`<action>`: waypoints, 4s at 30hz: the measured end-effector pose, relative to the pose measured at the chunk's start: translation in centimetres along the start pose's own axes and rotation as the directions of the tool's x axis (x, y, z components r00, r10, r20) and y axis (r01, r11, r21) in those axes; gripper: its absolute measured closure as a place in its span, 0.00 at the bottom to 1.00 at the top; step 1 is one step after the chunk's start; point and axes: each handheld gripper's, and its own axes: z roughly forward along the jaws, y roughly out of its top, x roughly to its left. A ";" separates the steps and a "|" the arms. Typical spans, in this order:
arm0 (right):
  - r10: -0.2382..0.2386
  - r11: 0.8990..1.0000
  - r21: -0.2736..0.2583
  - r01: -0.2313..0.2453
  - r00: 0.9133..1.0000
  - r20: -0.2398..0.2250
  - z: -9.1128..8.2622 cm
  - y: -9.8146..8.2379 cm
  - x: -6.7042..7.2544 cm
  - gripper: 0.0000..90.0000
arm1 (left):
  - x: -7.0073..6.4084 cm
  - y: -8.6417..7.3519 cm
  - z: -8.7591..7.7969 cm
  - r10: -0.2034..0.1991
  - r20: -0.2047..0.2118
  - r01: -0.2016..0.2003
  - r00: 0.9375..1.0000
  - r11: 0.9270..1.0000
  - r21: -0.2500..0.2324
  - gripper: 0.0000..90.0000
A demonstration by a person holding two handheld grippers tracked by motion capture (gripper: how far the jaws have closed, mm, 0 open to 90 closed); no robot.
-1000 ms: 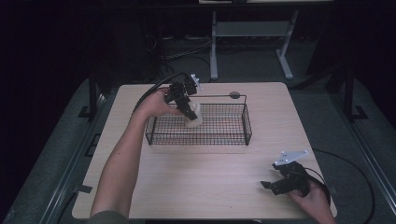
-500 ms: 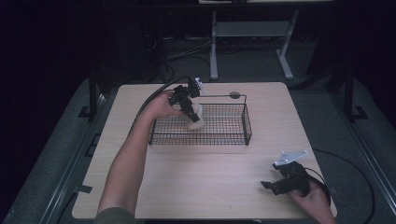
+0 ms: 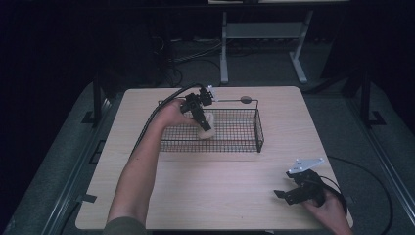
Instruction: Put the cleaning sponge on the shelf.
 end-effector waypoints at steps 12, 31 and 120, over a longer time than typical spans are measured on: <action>0.009 1.000 0.000 -0.009 1.000 -0.001 -0.1 0.0 0.0 0.16 | 0.3 -0.6 1.0 -0.036 0.008 0.036 0.999 0.999 -0.009 0.31; 0.004 1.000 -0.003 -0.004 1.000 0.003 -0.2 -0.1 0.0 0.16 | 0.1 -0.3 2.5 -0.032 0.000 0.032 0.999 0.999 0.041 0.31; -0.002 1.000 -0.007 0.002 1.000 0.019 -0.2 0.4 0.2 0.16 | -3.2 -2.7 -3.0 0.002 -0.047 -0.004 0.999 1.000 -0.023 0.22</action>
